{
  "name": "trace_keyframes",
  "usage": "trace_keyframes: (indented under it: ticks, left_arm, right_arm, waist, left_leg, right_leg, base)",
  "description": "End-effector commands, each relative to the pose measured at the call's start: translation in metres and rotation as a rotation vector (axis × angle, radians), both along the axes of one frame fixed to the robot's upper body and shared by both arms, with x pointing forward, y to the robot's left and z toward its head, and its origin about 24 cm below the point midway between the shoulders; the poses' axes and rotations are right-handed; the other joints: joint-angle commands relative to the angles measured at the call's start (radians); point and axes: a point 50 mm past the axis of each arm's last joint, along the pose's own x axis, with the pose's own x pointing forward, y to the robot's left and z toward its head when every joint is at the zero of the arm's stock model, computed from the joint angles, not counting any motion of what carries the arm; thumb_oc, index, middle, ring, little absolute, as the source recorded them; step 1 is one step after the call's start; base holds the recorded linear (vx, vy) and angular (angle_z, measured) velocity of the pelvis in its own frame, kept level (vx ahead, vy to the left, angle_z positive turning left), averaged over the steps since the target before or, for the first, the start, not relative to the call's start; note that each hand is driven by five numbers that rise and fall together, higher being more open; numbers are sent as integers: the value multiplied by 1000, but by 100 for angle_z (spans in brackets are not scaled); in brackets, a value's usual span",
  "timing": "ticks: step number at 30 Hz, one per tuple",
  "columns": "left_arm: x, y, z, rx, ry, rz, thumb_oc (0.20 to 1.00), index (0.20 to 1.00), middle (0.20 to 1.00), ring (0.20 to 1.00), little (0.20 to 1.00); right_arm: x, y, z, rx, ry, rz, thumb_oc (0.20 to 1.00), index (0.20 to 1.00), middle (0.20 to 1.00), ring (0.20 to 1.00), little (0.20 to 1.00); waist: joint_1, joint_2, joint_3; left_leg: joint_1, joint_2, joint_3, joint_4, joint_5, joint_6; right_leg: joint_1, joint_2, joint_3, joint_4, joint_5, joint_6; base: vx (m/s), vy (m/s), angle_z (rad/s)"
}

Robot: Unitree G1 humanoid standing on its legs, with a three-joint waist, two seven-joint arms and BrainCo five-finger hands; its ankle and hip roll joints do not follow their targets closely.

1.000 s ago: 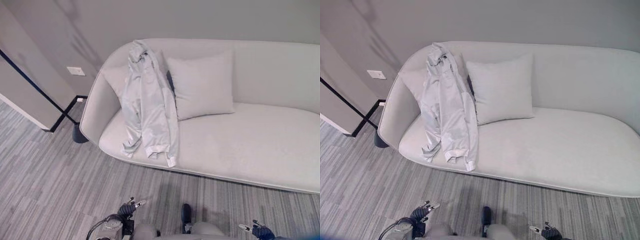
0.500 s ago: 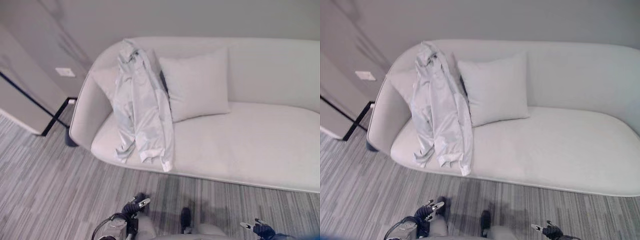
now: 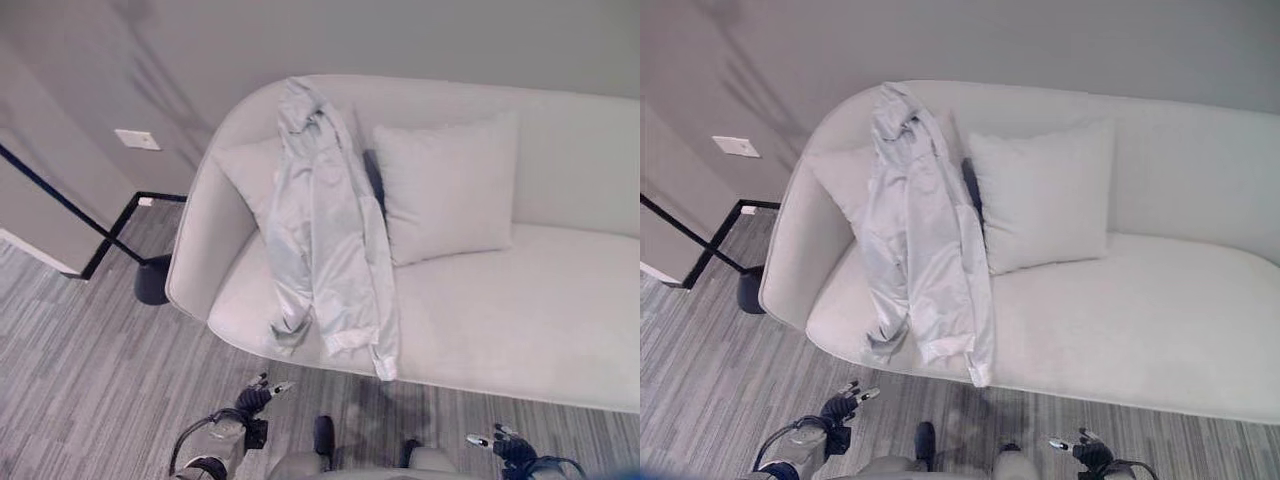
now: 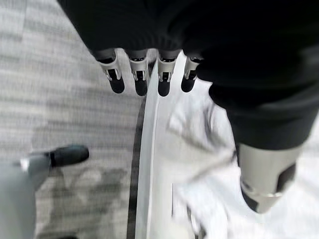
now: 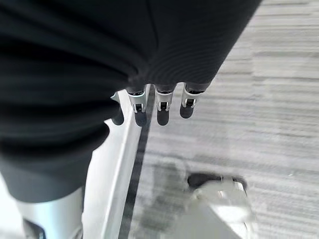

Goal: Hang the clothes on the sofa on the clothes rack.

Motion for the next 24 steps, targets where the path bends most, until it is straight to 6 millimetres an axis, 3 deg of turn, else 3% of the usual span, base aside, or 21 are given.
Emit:
trace_keyframes:
  ticks: [1, 3, 6, 7, 9, 10, 11, 12, 15, 16, 17, 18, 19, 21, 24]
  left_arm:
    - [14, -5, 5, -6, -51, -9, 1000, 1000, 1000, 1000, 1000]
    - [17, -8, 6, -15, -54, -23, 1000, 1000, 1000, 1000, 1000]
    - [16, -14, 4, -33, -55, -25, 1000, 1000, 1000, 1000, 1000]
    - [17, -19, 4, -52, -62, -27, 1000, 1000, 1000, 1000, 1000]
    - [18, -22, 4, -59, -64, -31, 1000, 1000, 1000, 1000, 1000]
    - [23, -27, 7, -69, -84, -44, 1000, 1000, 1000, 1000, 1000]
    - [23, -29, 7, -74, -86, -52, 1000, 1000, 1000, 1000, 1000]
    - [23, -29, 7, -74, -86, -52, 1000, 1000, 1000, 1000, 1000]
    - [26, -31, 8, -77, -105, -41, 1000, 1000, 1000, 1000, 1000]
    - [30, -30, 10, -74, -115, -40, 1000, 1000, 1000, 1000, 1000]
    - [36, -30, 13, -66, -134, -47, 1000, 1000, 1000, 1000, 1000]
    - [36, -30, 13, -66, -134, -47, 1000, 1000, 1000, 1000, 1000]
    - [37, -29, 14, -61, -133, -47, 1000, 1000, 1000, 1000, 1000]
    - [35, -28, 14, -65, -135, -38, 1000, 1000, 1000, 1000, 1000]
    - [38, -32, 14, -71, -140, -67, 1000, 1000, 1000, 1000, 1000]
  right_arm:
    - [7, -6, 5, -21, -35, 14, 1000, 1000, 1000, 1000, 1000]
    - [3, -7, 4, -22, -27, 13, 1000, 1000, 1000, 1000, 1000]
    - [-6, -11, 3, -33, -3, 9, 1000, 1000, 1000, 1000, 1000]
    - [-8, -16, 4, -44, -2, -4, 1000, 1000, 1000, 1000, 1000]
    - [-8, -19, 5, -50, -5, -9, 1000, 1000, 1000, 1000, 1000]
    - [-5, -24, 8, -63, -13, -9, 1000, 1000, 1000, 1000, 1000]
    - [-5, -27, 9, -69, -12, -15, 1000, 1000, 1000, 1000, 1000]
    - [-5, -27, 9, -69, -12, -15, 1000, 1000, 1000, 1000, 1000]
    - [-6, -30, 10, -72, -22, -34, 1000, 1000, 1000, 1000, 1000]
    - [-5, -29, 10, -74, -24, -36, 1000, 1000, 1000, 1000, 1000]
    - [-3, -31, 11, -84, -27, -42, 1000, 1000, 1000, 1000, 1000]
    - [-3, -31, 11, -84, -27, -42, 1000, 1000, 1000, 1000, 1000]
    - [-8, -34, 10, -98, -8, -47, 1000, 1000, 1000, 1000, 1000]
    - [-7, -31, 9, -91, -2, -33, 1000, 1000, 1000, 1000, 1000]
    - [-5, -32, 10, -91, 3, -24, 1000, 1000, 1000, 1000, 1000]
  waist:
    - [2, -39, 39]
    - [-13, -38, 54]
    - [-12, -41, 58]
    - [-14, -50, 71]
    - [-18, -55, 80]
    - [-21, -65, 99]
    - [-22, -67, 102]
    - [-23, -66, 101]
    - [-19, -70, 82]
    - [-17, -68, 78]
    - [-15, -59, 74]
    - [-15, -60, 77]
    - [-8, -48, 66]
    - [-3, -43, 56]
    - [-8, -21, 38]
  left_leg:
    - [-8, 8, 40, 1, -20, -66]
    - [14, -13, 15, 1, -30, -58]
    - [50, -26, 1, 4, -47, -65]
    - [25, -24, -3, 117, -88, -75]
    - [-9, -24, -6, 183, -101, -80]
    - [-106, -21, -2, 330, -98, -98]
    - [-136, -7, 0, 364, -84, -103]
    - [-138, -7, -1, 367, -86, -103]
    - [-159, 86, -9, 267, -48, -104]
    - [-165, 127, -24, 217, -3, -118]
    - [-177, 199, -45, 119, 67, -151]
    - [-172, 199, -45, 115, 69, -151]
    - [-199, 245, -62, 76, 112, -179]
    - [-180, 245, -77, 69, 91, -181]
    - [-171, 214, -70, 94, 59, -196]
  right_leg:
    - [84, 109, -39, -233, 224, -17]
    - [94, 158, -18, -253, 210, -35]
    - [145, 173, -8, -296, 218, -51]
    - [146, 167, -21, -293, 218, -59]
    - [146, 160, -29, -290, 218, -62]
    - [150, 147, -43, -281, 207, -75]
    - [158, 137, -45, -279, 199, -79]
    - [157, 138, -46, -279, 199, -79]
    - [177, 98, -61, -302, 173, -62]
    - [172, 88, -59, -308, 169, -58]
    - [176, 68, -55, -330, 156, -44]
    - [179, 68, -56, -330, 155, -44]
    - [203, 42, -47, -353, 134, -29]
    - [215, 29, -27, -353, 124, -21]
    - [223, -47, -14, -353, 144, 17]
  base:
    - [71, -46, -5]
    - [111, -15, 16]
    - [120, -66, 54]
    - [69, -105, -3]
    - [-3, -83, 21]
    - [7, -36, 41]
    - [19, -9, 42]
    - [110, 84, 25]
    - [181, 151, 10]
    - [245, 299, 0]
    - [190, 247, -9]
    - [321, 417, -10]
    - [292, 371, -3]
    - [254, 330, -10]
    - [231, 437, -49]
